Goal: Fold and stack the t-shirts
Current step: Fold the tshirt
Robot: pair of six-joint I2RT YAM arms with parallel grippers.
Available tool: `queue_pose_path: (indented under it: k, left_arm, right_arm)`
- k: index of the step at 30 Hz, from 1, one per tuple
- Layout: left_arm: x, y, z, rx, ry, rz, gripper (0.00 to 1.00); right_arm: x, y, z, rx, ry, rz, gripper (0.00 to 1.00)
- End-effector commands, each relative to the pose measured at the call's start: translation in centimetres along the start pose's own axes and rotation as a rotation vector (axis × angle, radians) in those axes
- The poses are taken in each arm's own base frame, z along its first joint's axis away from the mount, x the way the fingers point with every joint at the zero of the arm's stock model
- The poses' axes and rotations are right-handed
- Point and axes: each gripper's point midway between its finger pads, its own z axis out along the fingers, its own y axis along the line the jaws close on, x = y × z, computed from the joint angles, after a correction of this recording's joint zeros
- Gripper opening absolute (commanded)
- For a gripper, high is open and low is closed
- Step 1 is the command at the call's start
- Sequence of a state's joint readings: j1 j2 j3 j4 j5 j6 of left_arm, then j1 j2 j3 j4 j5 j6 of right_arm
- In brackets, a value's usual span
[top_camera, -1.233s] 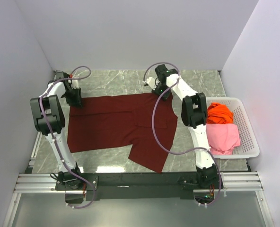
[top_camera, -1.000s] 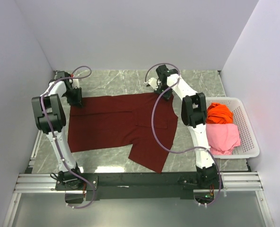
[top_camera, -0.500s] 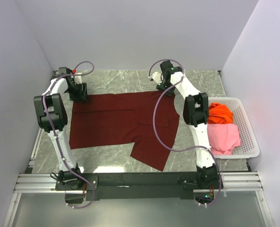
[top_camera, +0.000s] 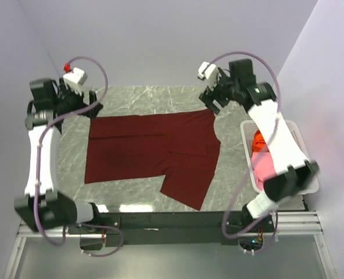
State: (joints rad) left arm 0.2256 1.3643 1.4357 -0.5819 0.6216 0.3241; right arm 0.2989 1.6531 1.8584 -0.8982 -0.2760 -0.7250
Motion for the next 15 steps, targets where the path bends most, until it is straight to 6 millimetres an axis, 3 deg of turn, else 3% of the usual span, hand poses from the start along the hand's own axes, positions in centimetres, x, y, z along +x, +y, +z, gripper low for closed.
queue_pose_path:
  k: [1,2,3,4,5,6,7,8,9,10,11,12,13,15]
  left_arm:
    - [0.6,-2.7,-0.9,0.073,-0.084,0.059,0.99]
    - [0.9,-2.9,-1.3,0.068,-0.082,0.085,0.99]
    - [2.3,-4.5,-2.0,0.147,-0.044,0.157,0.99]
    - [3.4,-5.6,-2.7,0.197,-0.012,0.195,1.0]
    - [5.2,-6.3,-3.0,0.245,0.026,0.288,0.99]
    - [7.8,-7.6,-3.9,0.291,0.106,0.262,0.98]
    - [9.2,-7.9,-4.3,0.306,0.139,0.279,0.97]
    - [11.6,-8.1,-4.5,0.327,0.179,0.294,0.97]
    - [13.2,-9.0,-5.4,0.35,0.213,0.285,0.96]
    - [14.3,-9.2,-5.8,0.359,0.231,0.293,0.95]
    - [16.5,-9.8,-6.0,0.382,0.264,0.276,0.95]
    - [17.1,-10.2,-6.3,0.379,0.266,0.277,0.95]
    - [17.9,-10.5,-6.4,0.382,0.277,0.265,0.95]
    - [19.5,-11.2,-6.6,0.389,0.301,0.227,0.95]
  right_arm:
    - [-2.4,5.1,-0.8,-0.127,-0.141,-0.052,0.87]
    - [-1.2,6.6,-0.7,-0.178,-0.121,-0.147,0.93]
    - [0.2,8.6,-1.6,-0.236,-0.085,-0.163,0.94]
    - [2.1,10.8,-1.1,-0.297,-0.031,-0.175,0.94]
    - [4.4,12.9,-1.8,-0.391,0.028,-0.216,0.94]
    - [5.7,14.4,-2.3,-0.455,0.047,-0.231,0.94]
    - [6.9,15.7,-2.4,-0.497,0.072,-0.231,0.94]
    - [9.6,17.8,-2.5,-0.558,0.132,-0.2,0.94]
    - [10.8,19.0,-2.5,-0.586,0.158,-0.196,0.94]
    - [13.8,20.9,-2.3,-0.622,0.237,-0.19,0.91]
    - [14.5,22.7,-2.4,-0.642,0.266,-0.203,0.9]
    - [14.6,23.5,-2.3,-0.631,0.254,-0.234,0.89]
    - [16.8,25.4,-2.5,-0.666,0.299,-0.245,0.87]
    - [17.0,27.4,-2.3,-0.632,0.288,-0.299,0.86]
